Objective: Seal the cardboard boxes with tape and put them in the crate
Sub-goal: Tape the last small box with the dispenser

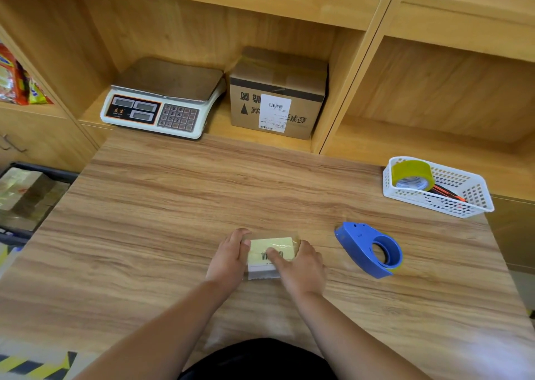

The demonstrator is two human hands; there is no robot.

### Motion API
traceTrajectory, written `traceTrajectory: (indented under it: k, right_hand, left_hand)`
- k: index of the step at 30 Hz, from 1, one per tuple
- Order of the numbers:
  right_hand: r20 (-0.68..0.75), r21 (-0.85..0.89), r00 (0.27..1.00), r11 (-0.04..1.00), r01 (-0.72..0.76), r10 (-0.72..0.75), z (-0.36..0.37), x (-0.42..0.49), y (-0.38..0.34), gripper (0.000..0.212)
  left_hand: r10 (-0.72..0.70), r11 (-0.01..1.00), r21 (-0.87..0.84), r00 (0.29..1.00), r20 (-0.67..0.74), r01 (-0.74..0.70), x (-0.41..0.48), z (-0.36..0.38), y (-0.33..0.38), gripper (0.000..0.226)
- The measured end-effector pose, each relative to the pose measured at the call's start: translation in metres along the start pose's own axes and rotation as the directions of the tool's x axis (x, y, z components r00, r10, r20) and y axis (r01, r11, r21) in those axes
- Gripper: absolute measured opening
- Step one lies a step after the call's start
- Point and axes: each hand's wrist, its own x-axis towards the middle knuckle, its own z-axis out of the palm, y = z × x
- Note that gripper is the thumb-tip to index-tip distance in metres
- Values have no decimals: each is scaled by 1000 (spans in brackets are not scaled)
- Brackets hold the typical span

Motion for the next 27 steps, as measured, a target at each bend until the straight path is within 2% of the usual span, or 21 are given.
traceTrajectory:
  k: [2,8,10,14,16,19,22,24,27]
  right_hand:
    - [-7,63,1000,998,-1,2,-1,1,3,59]
    - [-20,65,998,996,55,-54,-8,1,12,32]
    - [-20,70,996,994,85,-84,-9,4,15,29]
    - [-9,71,995,992,102,-102,-6,8,21,36]
    - [-13,134,995,986,97,-96,-7,9,22,37]
    - [-2,119,994,987,106,-107,-9,11,23,39]
    - [-12,129,997,988,80,-80,-5,10,22,40]
    - [-22,127,998,990,54,-51,-1,7,18,39]
    - [-22,158,1000,987,18,-15,1,5,15,39]
  left_hand:
    - [-3,1000,-11,1000,-1,3,-1,0,1,26]
    - [-6,1000,-3,1000,-7,6,-3,0,3,26]
    - [-7,1000,-4,1000,-10,7,-3,0,3,27]
    - [-36,999,-17,999,0,36,-5,0,4,27]
    - [-106,993,-55,994,-3,106,-7,1,7,29]
    - [-249,962,-128,968,-38,242,-6,9,14,37]
    - [-336,926,-199,941,-48,320,-6,20,21,45]
    - [-376,895,-270,926,-26,355,-7,26,24,56]
    - [-391,886,-281,920,-27,369,-9,29,24,79]
